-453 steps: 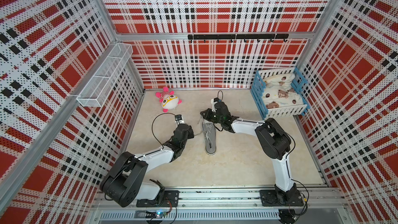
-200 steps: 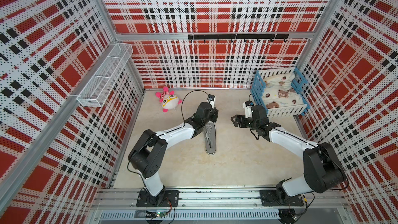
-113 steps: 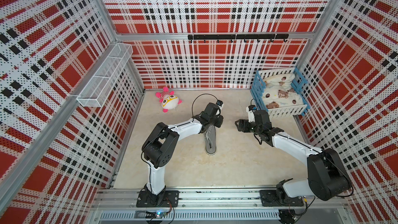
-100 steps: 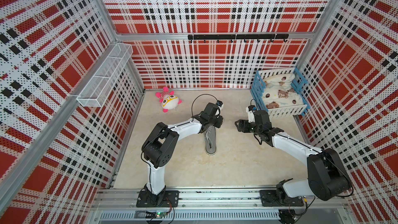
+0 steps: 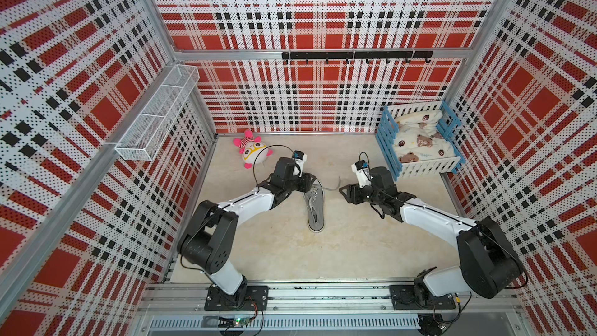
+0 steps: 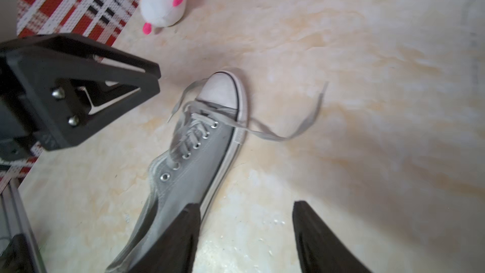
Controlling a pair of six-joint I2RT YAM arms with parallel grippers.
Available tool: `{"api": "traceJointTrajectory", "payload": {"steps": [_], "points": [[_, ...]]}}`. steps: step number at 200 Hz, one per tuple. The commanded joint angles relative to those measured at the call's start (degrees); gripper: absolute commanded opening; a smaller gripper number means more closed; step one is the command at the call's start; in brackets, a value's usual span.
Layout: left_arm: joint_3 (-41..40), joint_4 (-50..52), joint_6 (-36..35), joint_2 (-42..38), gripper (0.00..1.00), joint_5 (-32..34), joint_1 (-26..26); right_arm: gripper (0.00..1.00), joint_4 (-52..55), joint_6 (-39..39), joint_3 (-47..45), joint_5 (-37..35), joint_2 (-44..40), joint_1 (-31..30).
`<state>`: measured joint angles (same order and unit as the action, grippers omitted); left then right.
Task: Tie the shoes
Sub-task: Cross the shoelace with the shoelace.
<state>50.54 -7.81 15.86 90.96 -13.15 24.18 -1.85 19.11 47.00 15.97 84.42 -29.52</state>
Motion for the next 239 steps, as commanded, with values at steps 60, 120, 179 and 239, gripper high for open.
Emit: {"api": "traceJointTrajectory", "payload": {"steps": [60, 120, 179, 239], "points": [[-8.8, -7.7, 7.2, -1.1, 0.45, -3.9, -4.5, 0.42, 0.8, -4.5, 16.1, 5.4, 17.2, -7.6], [-8.0, -8.6, 6.9, 2.8, 0.45, -4.3, -3.5, 0.29, 5.7, -5.7, 23.3, 5.3, 24.8, -8.9], [-6.4, -8.1, 5.9, 5.2, 0.46, -4.0, -2.1, 0.22, 7.7, -5.2, 25.0, 6.2, 27.2, -9.4], [-4.1, -7.7, 5.6, 7.4, 0.46, -4.1, -1.3, 0.09, 7.2, -3.9, 24.6, 7.4, 26.7, -9.4]]}}
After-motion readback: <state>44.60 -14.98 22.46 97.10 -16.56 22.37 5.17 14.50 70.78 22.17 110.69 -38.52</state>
